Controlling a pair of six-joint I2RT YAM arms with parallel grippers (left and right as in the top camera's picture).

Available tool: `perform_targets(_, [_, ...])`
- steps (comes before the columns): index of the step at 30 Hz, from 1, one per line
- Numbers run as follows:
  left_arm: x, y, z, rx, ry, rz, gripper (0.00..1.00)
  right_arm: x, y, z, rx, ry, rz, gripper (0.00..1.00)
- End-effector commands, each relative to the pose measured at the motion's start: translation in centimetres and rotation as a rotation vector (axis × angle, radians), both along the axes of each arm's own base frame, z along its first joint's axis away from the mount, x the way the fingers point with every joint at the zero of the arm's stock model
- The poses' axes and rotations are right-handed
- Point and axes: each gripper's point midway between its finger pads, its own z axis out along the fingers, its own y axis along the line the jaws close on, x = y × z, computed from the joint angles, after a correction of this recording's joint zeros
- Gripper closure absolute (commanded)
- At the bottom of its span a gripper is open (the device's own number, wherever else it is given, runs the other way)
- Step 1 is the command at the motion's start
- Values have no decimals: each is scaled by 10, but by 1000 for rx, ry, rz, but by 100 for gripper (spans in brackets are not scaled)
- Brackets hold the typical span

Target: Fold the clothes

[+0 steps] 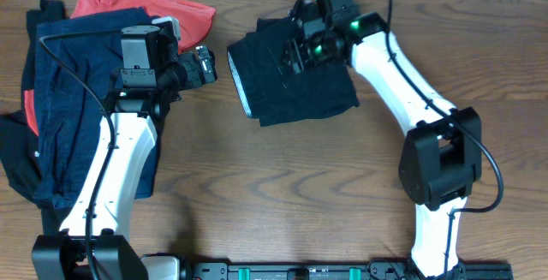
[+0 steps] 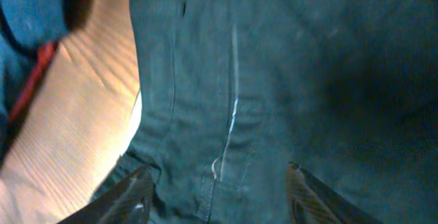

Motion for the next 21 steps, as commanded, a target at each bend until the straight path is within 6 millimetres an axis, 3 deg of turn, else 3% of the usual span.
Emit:
perform_targets(1, [1,3,-1,11,3,5,2,-21,12,-25,-85,-1,99,36])
perform_targets(9, [1,3,-1,11,2,5,2,-57,32,-57,-165,-45,348,30])
perform_targets(21, [0,3,-2,11,8,5,2,-58,2,-101,-230,1,230,29])
